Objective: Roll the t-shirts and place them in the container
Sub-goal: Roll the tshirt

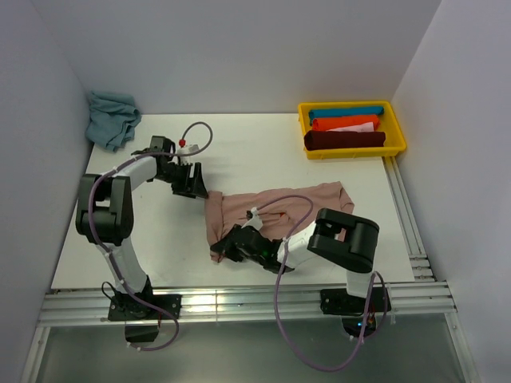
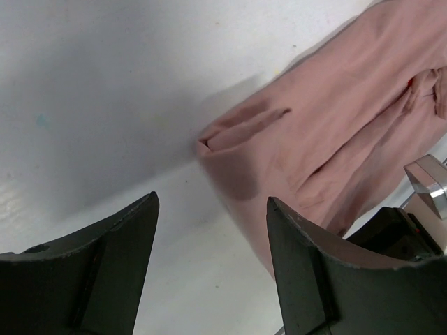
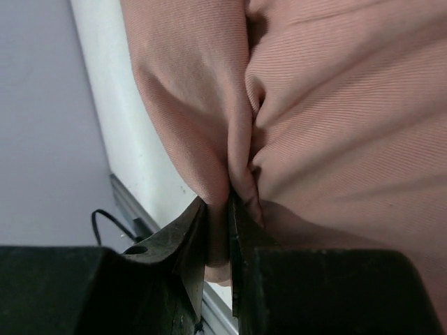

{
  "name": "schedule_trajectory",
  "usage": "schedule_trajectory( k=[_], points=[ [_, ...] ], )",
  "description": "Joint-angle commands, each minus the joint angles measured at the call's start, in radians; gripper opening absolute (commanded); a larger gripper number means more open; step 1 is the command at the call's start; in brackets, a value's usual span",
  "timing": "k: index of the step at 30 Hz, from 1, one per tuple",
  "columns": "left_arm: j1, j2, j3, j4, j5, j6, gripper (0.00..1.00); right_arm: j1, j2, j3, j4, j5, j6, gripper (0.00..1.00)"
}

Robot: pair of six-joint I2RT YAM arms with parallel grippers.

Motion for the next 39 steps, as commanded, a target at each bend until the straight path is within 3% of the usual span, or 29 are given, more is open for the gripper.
schedule_trajectory(
  k=[1,10,13,15,19,20,22,23,29,34,39],
  points=[
    [-0.011,0.034,-0.014,0.067,0.046,-0.006,0.69,-0.007,0.024,-0.045,0.146,-0.055,0.066,0.1],
    [-0.088,0.08,0.025,0.096,-0.003,-0.088,0.66,-0.014,0.075,-0.075,0.251,-0.073,0.109,0.1],
    [-0.099,0.087,0.06,0.066,-0.039,-0.098,0.6,-0.017,0.079,-0.081,0.237,-0.069,0.116,0.11],
    [-0.114,0.098,0.083,0.017,-0.055,-0.094,0.51,-0.017,0.067,-0.066,0.196,-0.059,0.107,0.12],
    [-0.146,0.084,0.115,-0.035,-0.161,-0.101,0.23,-0.007,0.02,-0.008,-0.017,-0.018,0.052,0.16],
    [-0.152,0.083,0.121,-0.049,-0.172,-0.098,0.11,-0.004,0.01,0.02,-0.054,-0.009,0.044,0.17],
    [-0.168,0.084,0.141,-0.089,-0.19,-0.094,0.05,0.002,-0.002,0.049,-0.164,0.019,0.015,0.21],
    [-0.172,0.084,0.147,-0.098,-0.222,-0.089,0.0,0.009,-0.011,0.084,-0.206,0.03,0.006,0.28],
    [-0.201,0.101,0.18,-0.149,-0.299,-0.086,0.0,0.057,-0.014,0.352,-0.732,0.199,-0.064,0.52],
    [-0.209,0.106,0.186,-0.158,-0.329,-0.091,0.0,0.108,0.024,0.549,-1.074,0.298,-0.091,0.56],
    [-0.221,0.109,0.187,-0.164,-0.347,-0.092,0.0,0.128,0.072,0.741,-1.264,0.39,-0.121,0.56]
  ],
)
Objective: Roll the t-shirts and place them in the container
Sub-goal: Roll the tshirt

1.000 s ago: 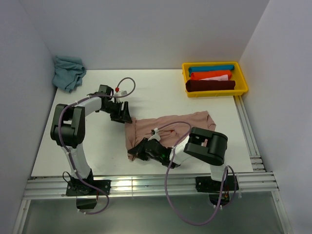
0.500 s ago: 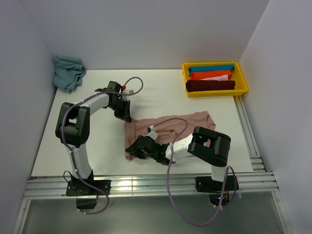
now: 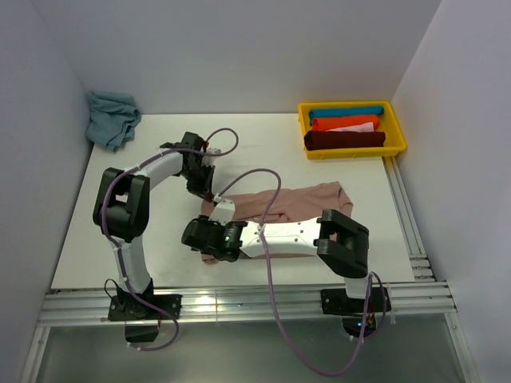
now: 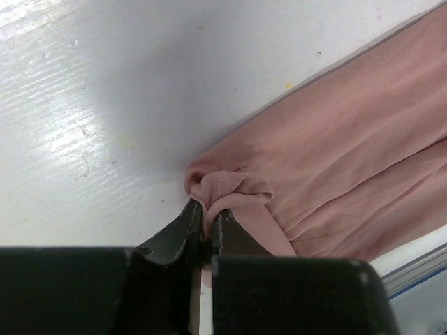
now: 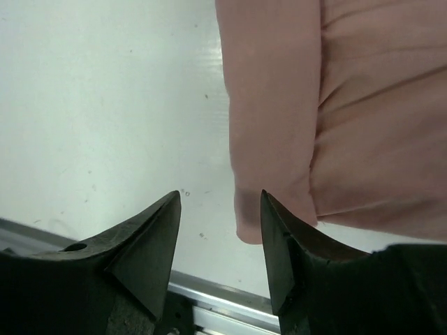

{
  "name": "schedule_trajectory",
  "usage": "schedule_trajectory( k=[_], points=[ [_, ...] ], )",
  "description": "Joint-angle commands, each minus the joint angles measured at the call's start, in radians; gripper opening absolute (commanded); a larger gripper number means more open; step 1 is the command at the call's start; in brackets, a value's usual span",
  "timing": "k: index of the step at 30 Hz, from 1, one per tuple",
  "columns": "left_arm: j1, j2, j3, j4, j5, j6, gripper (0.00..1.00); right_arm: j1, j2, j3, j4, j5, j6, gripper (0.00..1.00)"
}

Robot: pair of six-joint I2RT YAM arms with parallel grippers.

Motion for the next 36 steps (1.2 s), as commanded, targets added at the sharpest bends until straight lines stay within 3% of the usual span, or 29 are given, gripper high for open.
schedule_trajectory(
  k=[1,7,14,36],
  points=[
    [-0.013,0.011,0.032,-0.025,-0.03,-0.004,0.0,0.008,0.055,0.116,-0.273,0.16,-0.047,0.57],
    [-0.021,0.014,0.029,-0.025,-0.032,-0.005,0.0,-0.017,0.227,0.377,-0.482,0.267,-0.101,0.58],
    [-0.024,0.016,0.033,-0.026,-0.033,-0.007,0.0,-0.046,0.357,0.559,-0.554,0.295,-0.151,0.58],
    [-0.025,0.011,0.038,-0.031,-0.03,-0.005,0.0,-0.03,0.473,0.694,-0.61,0.299,-0.182,0.64]
  ],
)
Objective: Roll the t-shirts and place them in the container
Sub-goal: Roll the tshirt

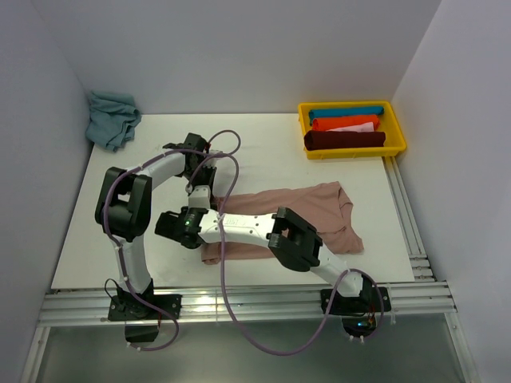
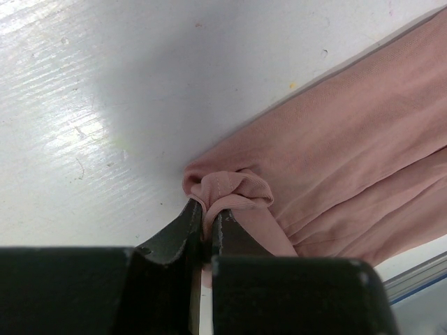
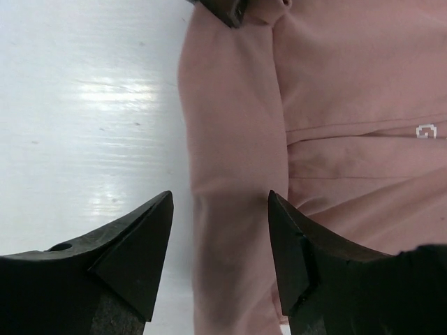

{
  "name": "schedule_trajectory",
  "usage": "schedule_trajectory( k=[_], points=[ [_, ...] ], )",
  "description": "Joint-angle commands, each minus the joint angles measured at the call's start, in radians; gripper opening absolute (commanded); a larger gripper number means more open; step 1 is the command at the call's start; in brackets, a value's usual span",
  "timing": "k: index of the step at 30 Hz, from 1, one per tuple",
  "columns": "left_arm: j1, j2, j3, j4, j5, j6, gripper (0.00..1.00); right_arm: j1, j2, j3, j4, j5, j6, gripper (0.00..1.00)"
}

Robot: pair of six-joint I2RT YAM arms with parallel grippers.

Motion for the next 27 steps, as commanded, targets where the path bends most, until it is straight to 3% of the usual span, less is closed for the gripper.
schedule_trajectory(
  k=[1,6,8,12,13,14,16,22,27],
  points=[
    [-0.006,-0.002,0.033,-0.025,0.0,-0.005,0.01,0.003,0.034,0.029,-0.059,0.044,0.017,0.64],
    [-0.006,-0.002,0.036,-0.027,-0.003,-0.004,0.01,0.002,0.055,0.026,-0.091,0.037,0.034,0.64],
    [-0.006,-0.002,0.038,-0.027,-0.004,-0.004,0.01,0.003,0.047,-0.003,-0.062,0.02,0.015,0.59],
    [-0.006,0.001,0.041,-0.027,-0.003,-0.004,0.02,0.006,0.021,-0.07,0.029,-0.025,-0.005,0.39],
    [-0.006,-0.002,0.045,-0.025,-0.009,-0.004,0.09,0.005,0.006,-0.098,0.06,-0.038,-0.008,0.31],
    [-0.006,-0.002,0.046,-0.025,-0.009,-0.004,0.09,0.005,0.006,-0.098,0.06,-0.039,-0.008,0.31],
    [-0.006,-0.01,0.055,-0.022,-0.009,-0.004,0.19,-0.001,-0.034,-0.165,0.144,-0.069,-0.021,0.24],
    [0.023,-0.034,0.104,-0.036,0.063,0.018,0.5,-0.059,-0.27,-0.568,0.659,-0.259,-0.1,0.18],
    [0.089,-0.085,0.13,-0.041,0.187,0.036,0.6,-0.136,-0.448,-0.951,1.213,-0.465,-0.071,0.15]
  ],
)
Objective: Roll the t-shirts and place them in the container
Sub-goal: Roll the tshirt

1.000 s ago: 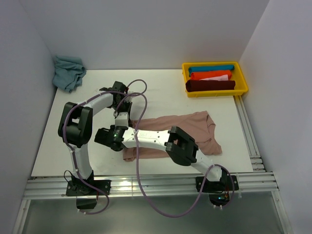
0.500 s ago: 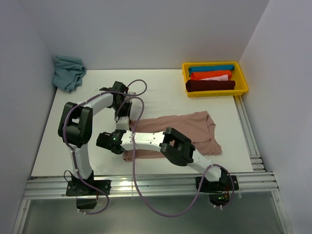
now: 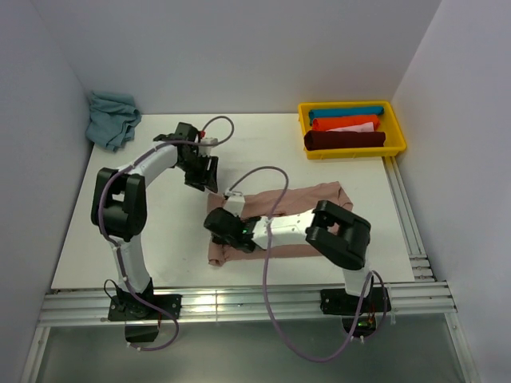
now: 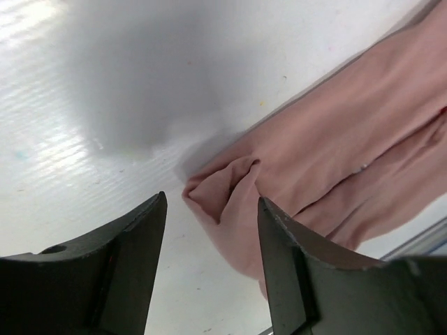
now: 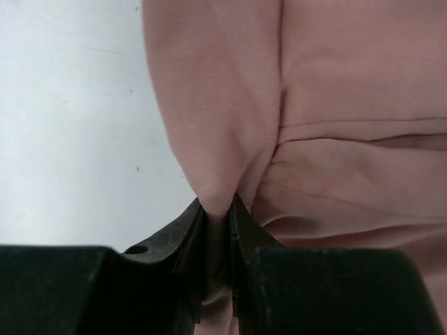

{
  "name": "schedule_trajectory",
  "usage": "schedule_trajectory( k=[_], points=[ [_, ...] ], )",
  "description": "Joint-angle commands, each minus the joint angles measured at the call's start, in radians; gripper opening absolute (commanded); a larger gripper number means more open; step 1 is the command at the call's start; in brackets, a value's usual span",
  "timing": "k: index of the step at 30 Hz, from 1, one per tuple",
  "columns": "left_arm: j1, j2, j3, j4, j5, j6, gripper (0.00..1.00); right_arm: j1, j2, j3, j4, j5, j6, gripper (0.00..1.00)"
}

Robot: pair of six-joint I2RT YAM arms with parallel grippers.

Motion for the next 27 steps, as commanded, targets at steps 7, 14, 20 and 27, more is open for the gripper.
schedule_trajectory(
  k=[7,14,20,27],
  points=[
    [0.114,-0.17,-0.096,0.04,0.216,0.084,0.61,-0.114,-0.083,-0.371,0.807,-0.34,0.146,0.14],
    [0.132,-0.187,-0.303,0.173,0.317,0.086,0.6,-0.135,0.02,-0.451,1.098,-0.398,0.277,0.13],
    [0.129,-0.111,-0.32,0.228,0.305,0.071,0.57,-0.138,0.069,-0.471,1.174,-0.404,0.349,0.13],
    [0.063,-0.049,-0.268,0.199,0.141,-0.01,0.4,-0.138,0.06,-0.44,1.059,-0.398,0.34,0.2]
  ],
)
